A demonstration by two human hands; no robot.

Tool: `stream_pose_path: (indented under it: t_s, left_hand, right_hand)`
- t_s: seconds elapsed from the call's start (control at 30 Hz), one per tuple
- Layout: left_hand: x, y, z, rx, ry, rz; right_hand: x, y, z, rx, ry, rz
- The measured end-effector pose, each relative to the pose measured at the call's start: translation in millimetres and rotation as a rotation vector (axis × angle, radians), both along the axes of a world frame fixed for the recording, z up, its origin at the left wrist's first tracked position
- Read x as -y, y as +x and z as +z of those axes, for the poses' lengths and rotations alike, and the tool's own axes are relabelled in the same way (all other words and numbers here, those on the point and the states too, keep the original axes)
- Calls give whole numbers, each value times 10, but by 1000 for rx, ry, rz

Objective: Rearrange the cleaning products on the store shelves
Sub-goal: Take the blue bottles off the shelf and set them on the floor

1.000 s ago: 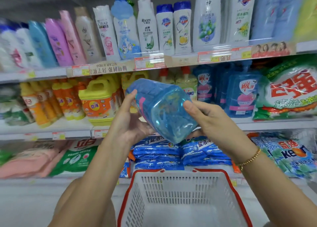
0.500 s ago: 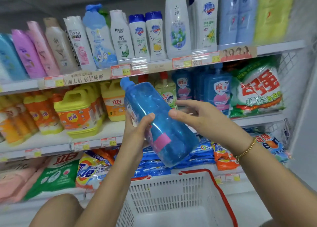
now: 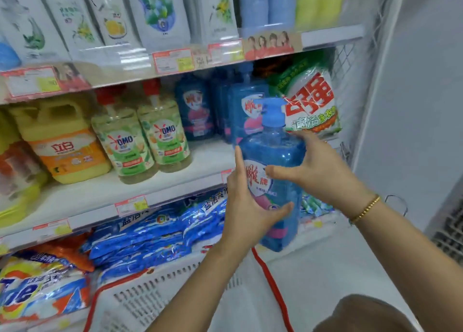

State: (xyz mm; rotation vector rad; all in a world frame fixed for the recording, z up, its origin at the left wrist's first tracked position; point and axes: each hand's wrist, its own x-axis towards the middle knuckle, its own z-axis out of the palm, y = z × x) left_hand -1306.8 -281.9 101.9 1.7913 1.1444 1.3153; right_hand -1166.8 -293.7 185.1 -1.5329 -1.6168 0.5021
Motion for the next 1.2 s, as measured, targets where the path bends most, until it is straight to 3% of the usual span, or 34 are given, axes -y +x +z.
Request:
stream_pose_path:
  t_s: [0.13, 0.33, 0.57, 0.67, 1.03, 1.2]
  left_hand:
    - [-293, 483, -493, -26, -88, -134]
    - [-505, 1024, -1323, -2, -367, -370]
    - [-748, 1222, -2015, -302, -575, -290]
    - [-750, 1372, -2144, -389, -578, -333]
    - [-721, 1380, -2214, -510, -595, -361]
    - [-681, 1206, -1985, -488, -724, -376]
  right_hand:
    - [-173, 486, -479, -116, -101, -173]
    - [-378, 1007, -1532, -75, -186, -359]
    - [-469, 1214, -2800, -138, -351, -528]
    - [-400, 1250, -3125, -187, -364, -569]
    - [16, 1214, -3442, -272, -290, -514]
    - [135, 1214, -3302, -213, -429, -548]
